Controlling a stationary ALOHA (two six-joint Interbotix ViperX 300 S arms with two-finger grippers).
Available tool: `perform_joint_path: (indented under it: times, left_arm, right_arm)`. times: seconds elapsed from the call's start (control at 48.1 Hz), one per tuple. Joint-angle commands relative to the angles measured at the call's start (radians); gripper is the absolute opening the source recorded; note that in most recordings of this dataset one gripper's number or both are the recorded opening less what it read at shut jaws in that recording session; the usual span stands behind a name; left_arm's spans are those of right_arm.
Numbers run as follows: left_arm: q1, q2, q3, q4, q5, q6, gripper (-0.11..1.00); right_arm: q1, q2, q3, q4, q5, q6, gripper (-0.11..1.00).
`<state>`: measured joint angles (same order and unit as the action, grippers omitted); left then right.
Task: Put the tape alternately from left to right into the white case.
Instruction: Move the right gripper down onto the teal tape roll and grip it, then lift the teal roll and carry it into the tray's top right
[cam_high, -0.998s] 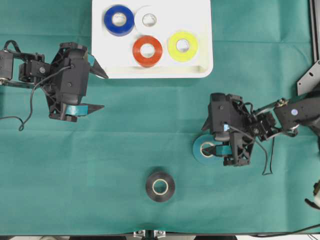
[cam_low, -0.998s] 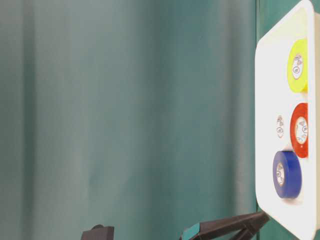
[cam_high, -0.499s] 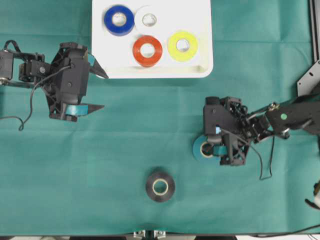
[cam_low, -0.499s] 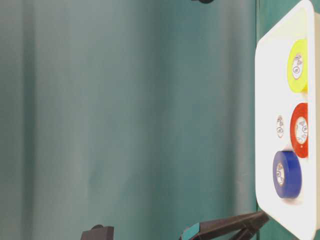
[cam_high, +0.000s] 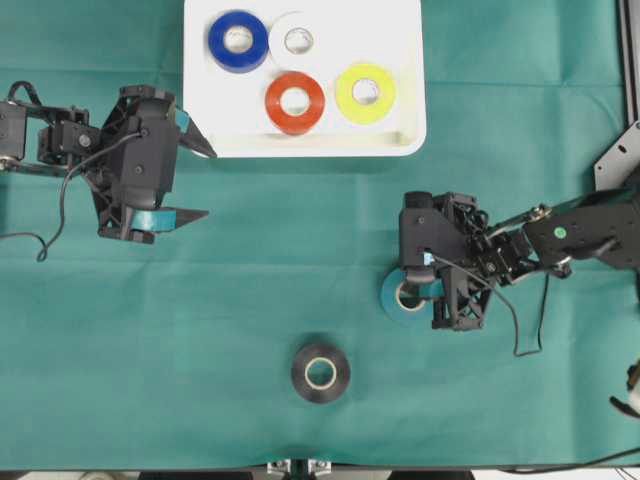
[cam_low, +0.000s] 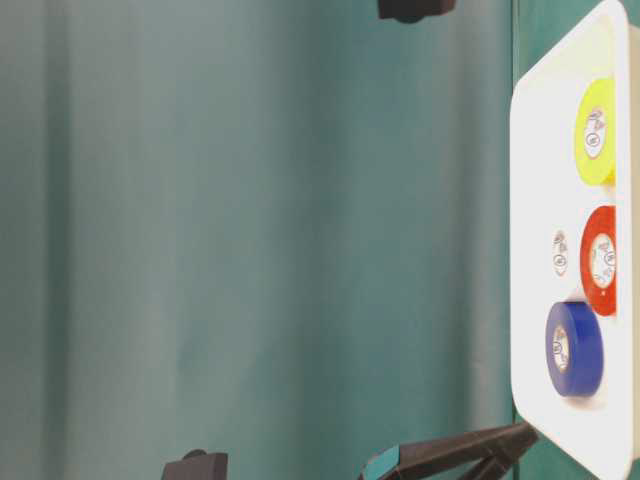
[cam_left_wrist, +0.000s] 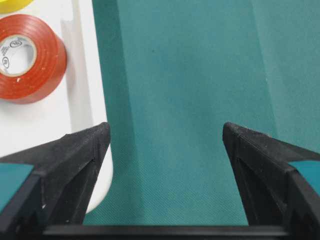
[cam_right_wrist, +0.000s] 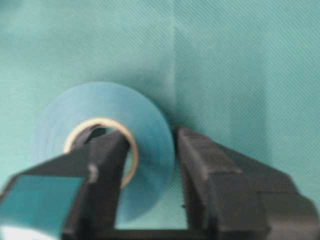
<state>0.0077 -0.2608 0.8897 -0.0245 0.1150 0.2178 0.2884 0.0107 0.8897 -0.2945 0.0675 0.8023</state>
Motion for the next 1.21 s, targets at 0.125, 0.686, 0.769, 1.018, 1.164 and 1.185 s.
perform_joint_path:
  times: [0.125,0.686,0.769,1.018,1.164,1.185]
  left_arm:
    - [-0.003,-0.009,-0.008,-0.003,-0.008,-0.002,0.74]
    - [-0.003,-0.011,-0.006,-0.002,-0.009,-0.002,0.74]
    - [-0.003,-0.011,-0.005,-0.002,-0.008,-0.002,0.74]
    - [-0.003,-0.009,-0.002,-0.002,-0.008,-0.002,0.74]
    - [-0.003,-0.009,-0.002,-0.002,-0.008,-0.002,0.74]
    - [-0.003,-0.011,-0.002,-0.002,-0.008,-0.002,0.74]
  right_arm:
    - [0.003,-0.034,-0.015,-0.002,-0.002,0.000,0.27]
    - [-0.066,-0.230,-0.055,-0.006,0.049,-0.011,0.27]
    - [-0.103,-0.236,-0.061,-0.018,0.067,-0.014,0.27]
    - [-0.198,-0.235,-0.081,-0.132,0.066,-0.012,0.27]
    - [-0.275,-0.232,-0.087,-0.187,0.066,-0.012,0.27]
    - [-0.288,-0.230,-0.087,-0.192,0.066,-0.012,0.27]
